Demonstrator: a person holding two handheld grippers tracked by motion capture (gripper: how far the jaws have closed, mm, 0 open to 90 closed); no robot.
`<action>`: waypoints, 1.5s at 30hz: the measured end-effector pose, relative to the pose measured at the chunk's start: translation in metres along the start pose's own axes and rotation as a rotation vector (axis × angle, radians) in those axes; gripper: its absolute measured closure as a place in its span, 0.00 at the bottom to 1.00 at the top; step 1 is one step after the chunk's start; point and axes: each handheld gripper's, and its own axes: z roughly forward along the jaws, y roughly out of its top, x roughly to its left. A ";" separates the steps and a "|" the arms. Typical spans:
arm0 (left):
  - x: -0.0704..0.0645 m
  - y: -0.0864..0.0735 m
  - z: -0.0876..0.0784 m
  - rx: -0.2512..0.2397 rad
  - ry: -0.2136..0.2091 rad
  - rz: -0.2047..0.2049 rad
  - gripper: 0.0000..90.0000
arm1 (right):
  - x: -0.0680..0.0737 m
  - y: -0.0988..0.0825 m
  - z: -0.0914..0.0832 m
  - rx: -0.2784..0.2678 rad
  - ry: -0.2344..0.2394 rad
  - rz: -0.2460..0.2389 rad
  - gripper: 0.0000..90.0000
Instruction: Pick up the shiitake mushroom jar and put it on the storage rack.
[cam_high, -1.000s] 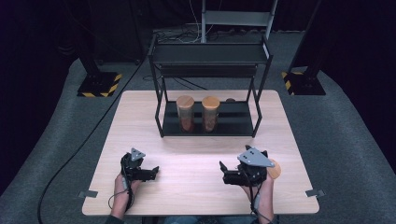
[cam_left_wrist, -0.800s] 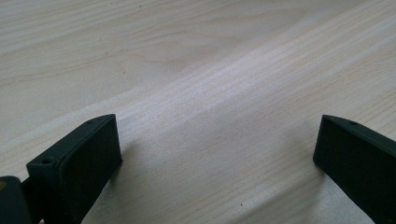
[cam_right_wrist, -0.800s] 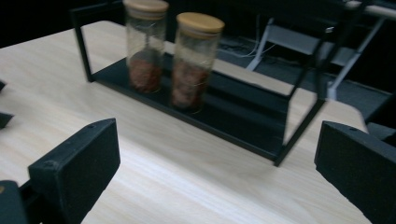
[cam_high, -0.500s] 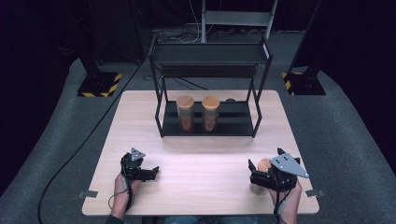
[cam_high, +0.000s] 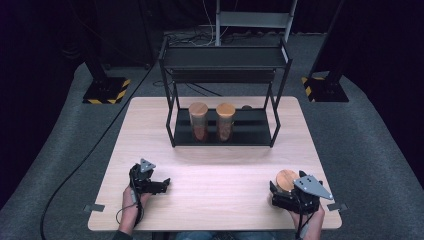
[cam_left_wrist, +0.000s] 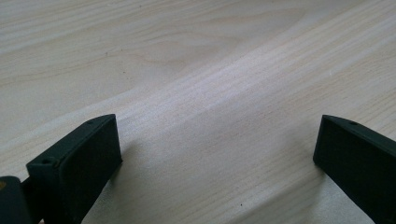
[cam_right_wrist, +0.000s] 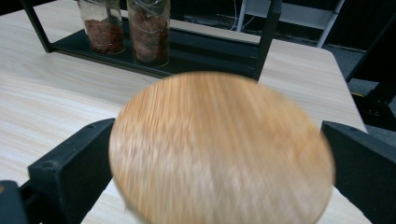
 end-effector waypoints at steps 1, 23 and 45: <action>0.000 0.000 0.000 0.000 0.000 0.000 0.00 | 0.000 -0.004 0.001 -0.011 0.005 0.003 0.00; 0.000 0.000 0.000 0.000 0.000 -0.001 0.00 | 0.006 -0.050 0.015 -0.062 0.035 0.021 0.00; 0.000 0.000 0.000 -0.002 0.001 -0.001 0.00 | 0.005 -0.061 0.022 -0.055 0.011 0.032 0.27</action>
